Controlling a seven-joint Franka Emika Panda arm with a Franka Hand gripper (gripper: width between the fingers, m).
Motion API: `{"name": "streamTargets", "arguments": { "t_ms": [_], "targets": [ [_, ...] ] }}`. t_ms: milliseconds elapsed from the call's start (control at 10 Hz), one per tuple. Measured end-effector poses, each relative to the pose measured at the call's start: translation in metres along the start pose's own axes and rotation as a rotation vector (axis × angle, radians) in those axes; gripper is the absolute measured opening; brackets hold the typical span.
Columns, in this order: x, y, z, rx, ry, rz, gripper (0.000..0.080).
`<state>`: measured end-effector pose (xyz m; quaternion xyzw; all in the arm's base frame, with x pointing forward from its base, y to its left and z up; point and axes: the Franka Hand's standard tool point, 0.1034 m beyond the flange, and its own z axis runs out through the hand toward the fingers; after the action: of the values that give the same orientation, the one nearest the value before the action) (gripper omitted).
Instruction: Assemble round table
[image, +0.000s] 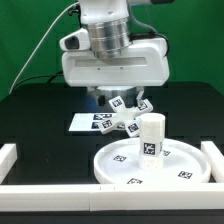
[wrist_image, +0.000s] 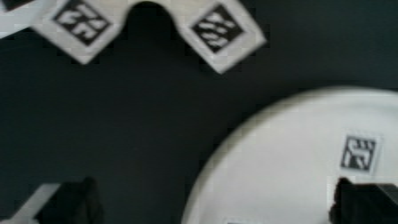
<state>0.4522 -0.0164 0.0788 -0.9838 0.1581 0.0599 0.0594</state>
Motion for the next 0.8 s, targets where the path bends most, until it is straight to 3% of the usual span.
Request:
{"name": "streamTargets", "arguments": {
  "t_ms": [100, 300, 500, 600, 800],
  "targets": [
    [-0.005, 0.007, 0.004, -0.006, 0.004, -0.040, 0.0649],
    [-0.004, 0.005, 0.004, -0.005, 0.000, -0.024, 0.0649],
    [-0.009, 0.006, 0.002, 0.016, -0.065, -0.002, 0.0649],
    [-0.011, 0.007, 0.001, 0.022, -0.108, 0.016, 0.0649],
    [-0.022, 0.002, 0.004, 0.037, -0.331, 0.053, 0.0649]
  ]
}}
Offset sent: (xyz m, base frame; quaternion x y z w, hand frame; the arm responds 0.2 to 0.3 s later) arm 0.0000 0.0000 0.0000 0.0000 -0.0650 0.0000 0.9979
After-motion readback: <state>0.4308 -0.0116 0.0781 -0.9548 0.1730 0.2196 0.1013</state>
